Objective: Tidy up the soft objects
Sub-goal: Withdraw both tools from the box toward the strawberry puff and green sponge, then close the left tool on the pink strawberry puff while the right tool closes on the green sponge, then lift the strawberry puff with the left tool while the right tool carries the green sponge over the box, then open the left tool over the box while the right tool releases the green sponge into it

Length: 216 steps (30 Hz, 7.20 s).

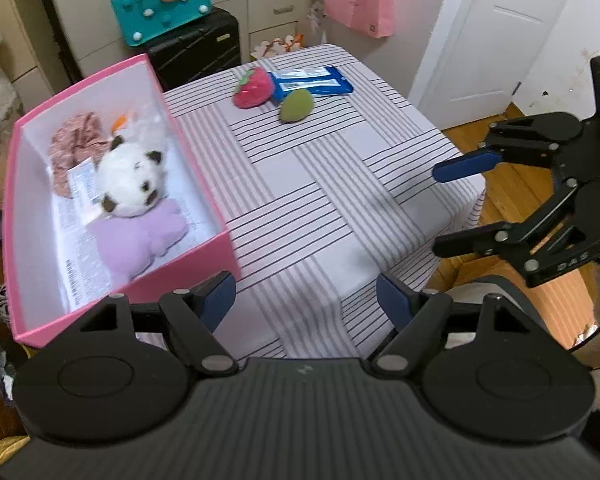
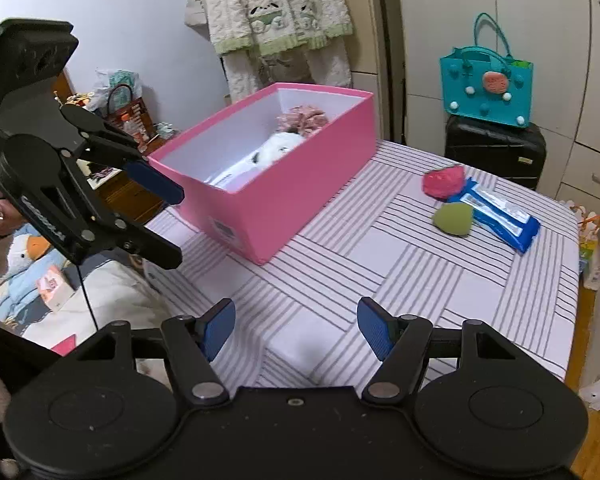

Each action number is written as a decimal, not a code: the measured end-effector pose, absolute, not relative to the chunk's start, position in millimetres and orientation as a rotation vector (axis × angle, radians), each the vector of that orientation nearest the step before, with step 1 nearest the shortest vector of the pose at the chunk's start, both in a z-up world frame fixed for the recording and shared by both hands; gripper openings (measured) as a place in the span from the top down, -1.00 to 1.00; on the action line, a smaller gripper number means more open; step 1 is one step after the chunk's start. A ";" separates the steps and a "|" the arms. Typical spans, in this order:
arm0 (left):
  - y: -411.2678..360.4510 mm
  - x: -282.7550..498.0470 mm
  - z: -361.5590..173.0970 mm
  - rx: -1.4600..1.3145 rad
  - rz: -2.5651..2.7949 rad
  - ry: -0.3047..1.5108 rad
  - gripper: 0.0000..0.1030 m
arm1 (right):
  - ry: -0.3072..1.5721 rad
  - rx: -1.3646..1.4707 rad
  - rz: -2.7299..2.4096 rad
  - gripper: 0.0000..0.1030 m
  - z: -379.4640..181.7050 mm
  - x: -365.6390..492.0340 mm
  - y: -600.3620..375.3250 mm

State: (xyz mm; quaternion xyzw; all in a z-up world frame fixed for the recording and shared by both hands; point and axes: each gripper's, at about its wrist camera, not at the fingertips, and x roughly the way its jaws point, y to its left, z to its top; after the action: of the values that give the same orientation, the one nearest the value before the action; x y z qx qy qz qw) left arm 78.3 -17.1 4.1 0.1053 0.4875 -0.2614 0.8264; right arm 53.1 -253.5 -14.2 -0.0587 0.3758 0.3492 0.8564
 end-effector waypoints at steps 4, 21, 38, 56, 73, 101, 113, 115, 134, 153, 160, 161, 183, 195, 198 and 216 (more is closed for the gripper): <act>-36.8 87.7 2.9 0.266 -0.585 0.973 -0.49 | 0.741 -0.152 0.708 -0.41 -27.0 63.8 -262.3; -97.6 155.3 -18.1 0.169 -0.404 0.601 -0.49 | 0.536 -0.260 0.617 -0.40 -80.3 140.1 -284.3; -122.5 282.7 -79.6 -0.112 -0.211 0.782 -0.44 | 0.546 -0.269 0.627 -0.40 -111.3 218.2 -275.8; -116.5 303.6 -117.2 -0.225 -0.098 0.739 -0.20 | 0.565 -0.217 0.544 0.21 -119.1 217.0 -276.4; -120.2 320.4 -132.8 -0.241 -0.052 0.766 -0.09 | 0.615 -0.053 0.447 0.22 -113.9 205.2 -310.8; -118.5 235.1 -104.0 -0.172 -0.213 0.686 0.13 | 0.622 -0.031 0.355 0.23 -112.0 175.0 -303.6; -105.5 170.1 -86.7 -0.092 -0.310 0.655 0.13 | 0.579 -0.124 0.334 0.24 -102.1 138.6 -290.8; -102.6 163.6 -86.7 -0.086 -0.321 0.649 0.13 | 0.559 -0.155 0.330 0.22 -101.6 139.5 -290.5; -92.1 168.7 -96.7 -0.122 -0.316 0.681 0.13 | 0.559 -0.215 0.411 0.05 -121.8 189.0 -285.8; -76.0 143.5 -86.8 -0.026 -0.473 0.889 0.13 | 0.783 0.018 0.479 0.04 -85.0 131.0 -302.8; -59.1 127.9 -74.1 -0.008 -0.512 0.926 0.13 | 0.808 0.041 0.557 0.04 -71.7 114.7 -294.7; -56.8 125.7 -71.7 -0.006 -0.521 0.930 0.13 | 0.812 0.041 0.572 0.04 -69.8 111.8 -293.0; 34.7 70.7 -14.9 -0.058 -0.543 0.918 0.13 | 0.853 0.057 0.860 0.04 -17.5 77.0 -231.1; 104.8 93.9 -2.4 -0.052 -0.391 0.801 0.12 | 0.721 -0.041 0.899 0.02 11.6 94.3 -173.3; 116.6 113.9 -7.9 -0.025 -0.346 0.806 0.12 | 0.702 -0.038 0.913 0.02 15.0 109.1 -161.0; 127.1 167.5 -37.1 0.326 -0.221 0.731 0.02 | 0.854 0.021 0.879 0.02 2.5 228.3 -62.7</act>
State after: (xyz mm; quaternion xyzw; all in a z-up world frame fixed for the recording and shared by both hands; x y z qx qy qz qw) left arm 167.5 127.1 -37.1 0.1583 0.3549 -0.1075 0.9151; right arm 228.3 -62.7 2.5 0.0101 0.4009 0.4125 0.8180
